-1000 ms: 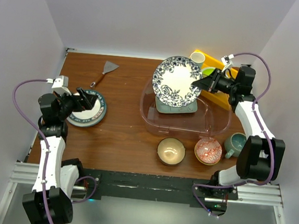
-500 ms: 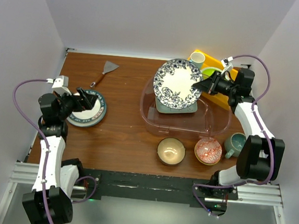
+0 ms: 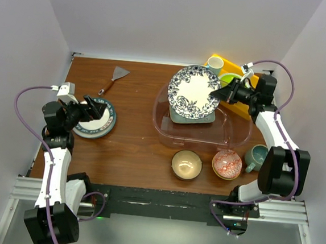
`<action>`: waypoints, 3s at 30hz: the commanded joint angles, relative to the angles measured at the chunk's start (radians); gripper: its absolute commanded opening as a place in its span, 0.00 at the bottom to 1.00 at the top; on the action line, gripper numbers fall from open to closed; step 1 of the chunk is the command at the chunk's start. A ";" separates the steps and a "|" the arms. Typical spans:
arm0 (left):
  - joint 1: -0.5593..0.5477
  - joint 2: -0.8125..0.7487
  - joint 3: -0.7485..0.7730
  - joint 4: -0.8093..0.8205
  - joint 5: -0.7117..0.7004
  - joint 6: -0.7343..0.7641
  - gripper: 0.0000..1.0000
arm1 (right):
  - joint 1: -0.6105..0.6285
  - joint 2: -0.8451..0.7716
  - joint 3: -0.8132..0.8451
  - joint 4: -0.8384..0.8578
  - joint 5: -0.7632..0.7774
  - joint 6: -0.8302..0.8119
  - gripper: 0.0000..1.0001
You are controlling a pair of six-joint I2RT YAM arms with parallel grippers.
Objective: Place the mixed dishes into the plastic bin
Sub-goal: Place the plate in the plastic bin.
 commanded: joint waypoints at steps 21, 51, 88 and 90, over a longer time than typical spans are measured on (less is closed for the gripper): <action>-0.006 0.000 -0.004 0.052 -0.003 0.028 1.00 | 0.019 0.067 -0.051 -0.082 0.222 -0.074 0.00; -0.006 0.005 -0.004 0.048 -0.009 0.031 1.00 | 0.059 0.236 0.089 -0.205 0.412 -0.080 0.55; -0.015 0.034 0.022 -0.047 -0.150 0.034 1.00 | 0.125 0.089 0.175 -0.453 0.461 -0.460 0.92; -0.015 0.034 0.020 -0.047 -0.143 0.040 1.00 | 0.124 0.058 0.167 -0.473 0.412 -0.516 0.93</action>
